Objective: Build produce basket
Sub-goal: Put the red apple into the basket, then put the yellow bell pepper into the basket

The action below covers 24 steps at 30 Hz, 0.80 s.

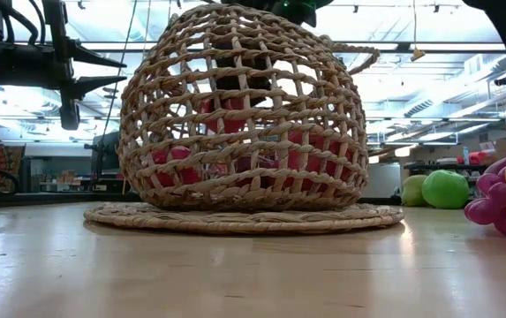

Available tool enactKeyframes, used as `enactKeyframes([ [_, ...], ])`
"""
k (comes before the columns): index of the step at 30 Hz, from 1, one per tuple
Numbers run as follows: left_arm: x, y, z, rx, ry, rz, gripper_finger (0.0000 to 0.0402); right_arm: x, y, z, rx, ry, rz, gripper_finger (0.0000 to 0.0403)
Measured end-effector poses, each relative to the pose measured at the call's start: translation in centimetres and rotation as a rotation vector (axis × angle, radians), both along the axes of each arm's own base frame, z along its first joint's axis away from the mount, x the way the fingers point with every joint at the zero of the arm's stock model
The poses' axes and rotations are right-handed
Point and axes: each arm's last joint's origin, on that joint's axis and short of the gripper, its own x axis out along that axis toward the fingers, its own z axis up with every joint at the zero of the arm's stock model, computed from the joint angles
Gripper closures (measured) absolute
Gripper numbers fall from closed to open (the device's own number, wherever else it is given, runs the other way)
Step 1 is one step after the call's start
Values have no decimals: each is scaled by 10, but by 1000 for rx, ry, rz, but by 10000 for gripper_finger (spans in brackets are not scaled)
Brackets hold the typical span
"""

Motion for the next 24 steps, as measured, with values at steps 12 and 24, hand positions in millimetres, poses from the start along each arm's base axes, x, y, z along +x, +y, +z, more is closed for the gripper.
enactKeyframes([
  [12, 0, 0, 0, 0, 0, 0, 310, -4, 10, -4, 256, 32, -45, 14],
  [24, 0, 0, 0, 0, -1, 0, 313, -9, 2, 39, 274, 14, -86, 7],
])
